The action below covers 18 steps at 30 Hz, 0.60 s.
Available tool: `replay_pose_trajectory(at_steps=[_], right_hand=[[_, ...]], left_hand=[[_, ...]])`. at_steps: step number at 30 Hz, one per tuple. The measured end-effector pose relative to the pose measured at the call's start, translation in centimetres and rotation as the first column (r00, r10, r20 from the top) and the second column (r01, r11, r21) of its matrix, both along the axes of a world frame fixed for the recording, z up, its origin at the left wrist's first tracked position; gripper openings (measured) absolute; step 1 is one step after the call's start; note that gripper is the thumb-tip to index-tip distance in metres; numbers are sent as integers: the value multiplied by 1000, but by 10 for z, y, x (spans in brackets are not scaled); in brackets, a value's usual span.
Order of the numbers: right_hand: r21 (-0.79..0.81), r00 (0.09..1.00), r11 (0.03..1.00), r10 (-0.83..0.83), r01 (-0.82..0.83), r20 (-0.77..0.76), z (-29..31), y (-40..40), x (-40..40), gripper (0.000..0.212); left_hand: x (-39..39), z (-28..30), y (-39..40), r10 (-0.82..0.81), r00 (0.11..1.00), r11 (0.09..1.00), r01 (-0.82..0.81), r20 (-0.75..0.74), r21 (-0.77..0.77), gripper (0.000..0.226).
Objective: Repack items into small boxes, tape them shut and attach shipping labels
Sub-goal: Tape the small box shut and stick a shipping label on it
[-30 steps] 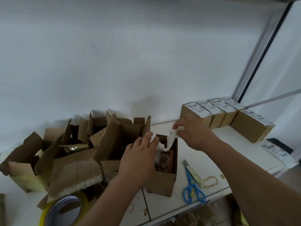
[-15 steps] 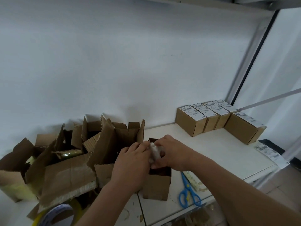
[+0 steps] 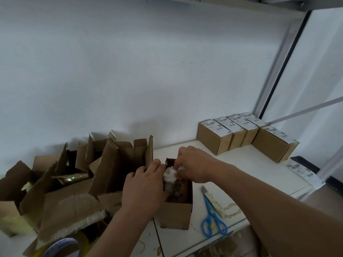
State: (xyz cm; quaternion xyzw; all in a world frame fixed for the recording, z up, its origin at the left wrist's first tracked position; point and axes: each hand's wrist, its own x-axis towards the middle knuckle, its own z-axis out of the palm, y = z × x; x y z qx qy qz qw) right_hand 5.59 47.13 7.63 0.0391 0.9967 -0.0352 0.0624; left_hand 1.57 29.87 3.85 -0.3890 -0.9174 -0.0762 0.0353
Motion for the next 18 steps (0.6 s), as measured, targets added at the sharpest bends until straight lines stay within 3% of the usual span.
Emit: replay_pose_trajectory(at_steps=[2, 6, 11, 16, 18], right_hand=[[26, 1000, 1000, 0, 0, 4, 1, 6, -1, 29], [-68, 996, 994, -84, 84, 7, 0, 25, 5, 29], [51, 997, 995, 82, -82, 17, -1, 13, 1, 27], [194, 943, 959, 144, -208, 300, 7, -6, 1, 27], [237, 898, 942, 119, -236, 423, 6, -12, 3, 37]], left_hand=[[-3, 0, -2, 15, 1000, 1000, -15, 8, 0, 75], [-10, -1, -6, 58, 998, 998, -58, 6, -6, 82], [-8, 0, -5, -26, 999, 996, 23, -36, -82, 55], [-5, 3, -6, -15, 1000, 987, 14, -6, -157, 36], [-4, 3, -5, 0, 1000, 988, 1, 5, -157, 36]])
